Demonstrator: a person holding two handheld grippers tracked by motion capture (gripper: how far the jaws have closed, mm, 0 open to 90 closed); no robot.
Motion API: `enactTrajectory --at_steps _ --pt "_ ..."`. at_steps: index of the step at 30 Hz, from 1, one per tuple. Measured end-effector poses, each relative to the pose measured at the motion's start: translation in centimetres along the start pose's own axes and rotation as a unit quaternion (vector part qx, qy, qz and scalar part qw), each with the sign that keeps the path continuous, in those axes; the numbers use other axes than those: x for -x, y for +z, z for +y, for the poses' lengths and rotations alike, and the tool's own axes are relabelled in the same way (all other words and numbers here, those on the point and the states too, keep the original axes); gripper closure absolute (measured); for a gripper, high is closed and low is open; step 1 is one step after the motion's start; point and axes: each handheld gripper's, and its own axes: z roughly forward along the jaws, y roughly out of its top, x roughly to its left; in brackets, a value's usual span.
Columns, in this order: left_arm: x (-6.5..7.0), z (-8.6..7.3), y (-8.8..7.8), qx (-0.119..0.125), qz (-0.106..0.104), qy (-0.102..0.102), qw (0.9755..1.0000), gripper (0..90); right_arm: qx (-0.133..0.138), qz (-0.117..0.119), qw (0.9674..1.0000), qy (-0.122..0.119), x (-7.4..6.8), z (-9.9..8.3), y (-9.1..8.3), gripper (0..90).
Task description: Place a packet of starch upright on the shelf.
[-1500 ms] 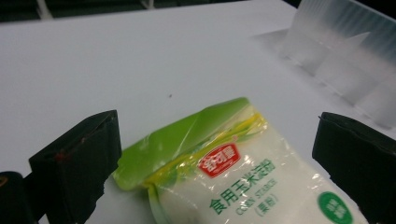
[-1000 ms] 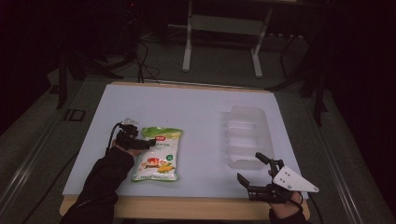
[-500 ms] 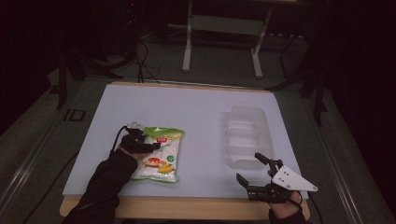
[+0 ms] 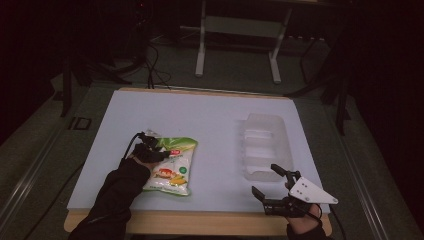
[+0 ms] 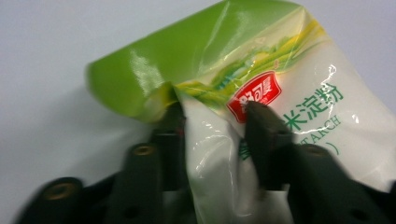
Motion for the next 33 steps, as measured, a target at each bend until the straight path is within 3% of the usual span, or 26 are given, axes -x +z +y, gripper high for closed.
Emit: enactTrajectory --at_steps 1,3,7,15,19,25,31,33 --pt "0.0 0.0 0.0 0.000 0.000 0.000 1.0000 75.1 0.000 0.000 1.0000 0.000 0.0 0.0 0.0 10.1" --pt "0.5 0.0 -0.1 0.004 0.012 0.019 0.9997 77.8 0.000 0.000 1.0000 0.000 0.0 0.0 0.0 10.1" --pt "0.6 -0.1 -0.2 0.010 0.015 0.020 0.9996 79.9 0.002 -0.002 1.0000 0.001 0.1 0.0 -0.1 10.1" --pt "1.0 0.3 -1.9 0.052 0.004 0.021 0.9984 83.4 0.008 -0.005 1.0000 0.000 0.3 0.1 -0.4 14.2" --pt "2.0 0.7 -3.4 0.079 0.002 0.039 0.9961 83.5 0.008 -0.006 1.0000 -0.001 0.4 0.1 -0.5 14.2" --pt "3.0 1.0 -4.6 0.097 -0.004 0.052 0.9940 84.0 0.003 0.001 1.0000 0.003 0.4 0.2 -0.5 18.1" --pt "4.0 1.0 -5.9 0.122 -0.008 0.064 0.9904 84.2 0.001 -0.002 1.0000 0.003 0.4 0.2 -0.4 18.0" --pt "4.5 1.1 -6.6 0.137 -0.017 0.069 0.9881 84.2 0.005 -0.003 1.0000 -0.002 0.4 0.2 -0.5 18.4"
